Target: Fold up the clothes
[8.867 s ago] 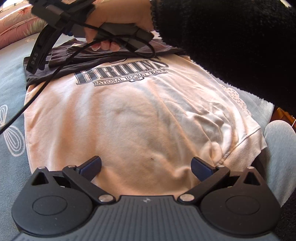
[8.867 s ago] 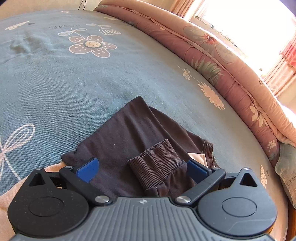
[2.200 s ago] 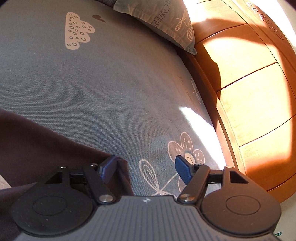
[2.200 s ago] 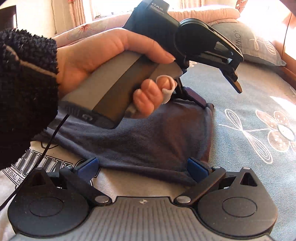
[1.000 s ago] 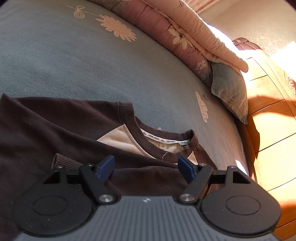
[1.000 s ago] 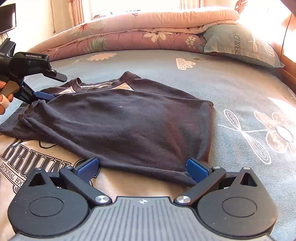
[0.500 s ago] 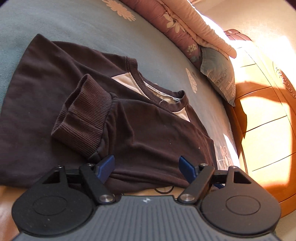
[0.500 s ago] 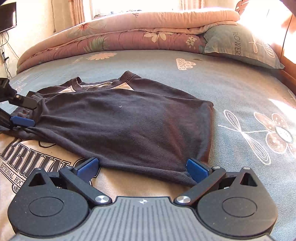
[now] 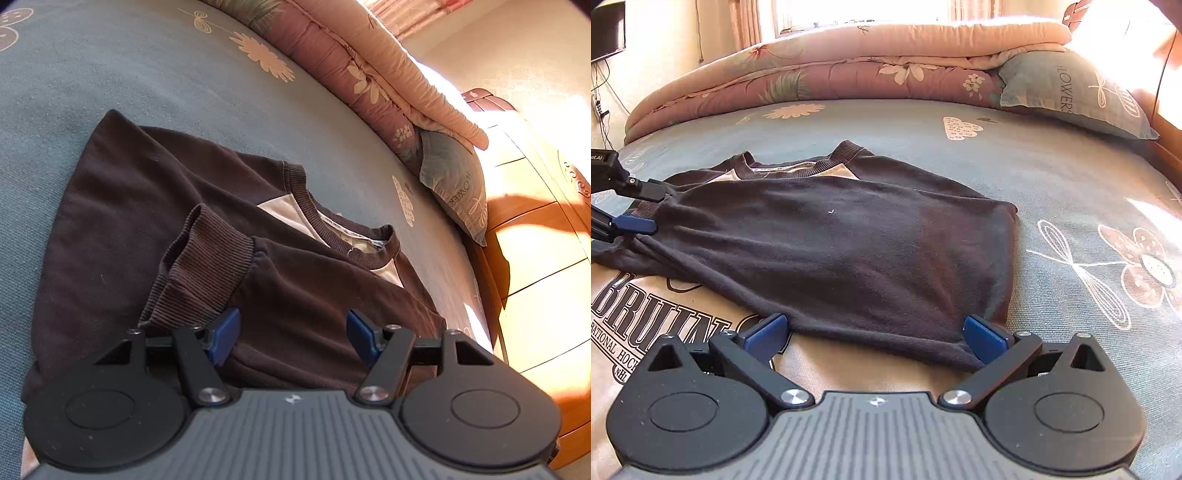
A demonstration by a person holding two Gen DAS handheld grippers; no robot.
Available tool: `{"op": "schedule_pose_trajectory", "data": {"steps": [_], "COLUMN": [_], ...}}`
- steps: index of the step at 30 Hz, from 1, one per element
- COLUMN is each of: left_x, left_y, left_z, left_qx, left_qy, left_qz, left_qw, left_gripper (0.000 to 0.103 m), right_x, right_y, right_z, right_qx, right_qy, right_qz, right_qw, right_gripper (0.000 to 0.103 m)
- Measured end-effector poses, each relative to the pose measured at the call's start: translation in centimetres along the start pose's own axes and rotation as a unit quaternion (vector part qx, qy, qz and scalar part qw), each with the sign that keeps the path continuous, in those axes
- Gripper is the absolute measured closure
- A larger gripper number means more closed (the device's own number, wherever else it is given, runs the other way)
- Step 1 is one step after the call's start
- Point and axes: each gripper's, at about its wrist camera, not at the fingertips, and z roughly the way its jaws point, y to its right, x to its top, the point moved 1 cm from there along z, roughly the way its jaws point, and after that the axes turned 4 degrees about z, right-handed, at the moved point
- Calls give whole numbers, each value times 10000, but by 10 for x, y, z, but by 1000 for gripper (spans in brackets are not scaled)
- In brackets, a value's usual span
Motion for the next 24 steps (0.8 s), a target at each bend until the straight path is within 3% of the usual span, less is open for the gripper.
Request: {"op": "schedule_pose_trajectory", "data": {"steps": [2,6,8,9,10,12,14,18,21,24], "left_x": [5,11,14,15,17,19,18,3,-14,-24], "left_y": [3,8,10,11,12,15,26,46,42,35], "left_z": [3,9,13,14,16,19,17,24,29,16], "left_qx": [41,222,313,358,404,494,485,-6,291,332], "left_qy": [-15,56,91,109,127,162,185,-110,-399,-458], "left_qz": [-35,-89,-116,-130,-143,-170,-11,328,415,385], "left_qw": [10000,9997,9994,9992,9990,9985,9986,9994,9979,9977], "left_gripper": [29,22,25,39,41,41,31,28,30,29], "right_x": [0,0,0,0,0,1,1,1,1,1], "right_y": [0,-1,-1,-1,-1,0,-1,-1,-2,-1], "right_z": [0,0,0,0,0,-1,-1,-1,-2,-2], "right_qx": [-14,-20,-17,-11,0,13,3,-11,-11,5], "right_qy": [-5,-6,-5,-7,-12,-15,-21,-27,-30,-36], "right_qz": [-5,-14,-18,-19,-19,-10,-13,-3,2,21], "right_qw": [10000,10000,10000,10000,10000,10000,10000,10000,10000,10000], "right_gripper": [0,0,0,0,0,0,0,0,0,0]}}
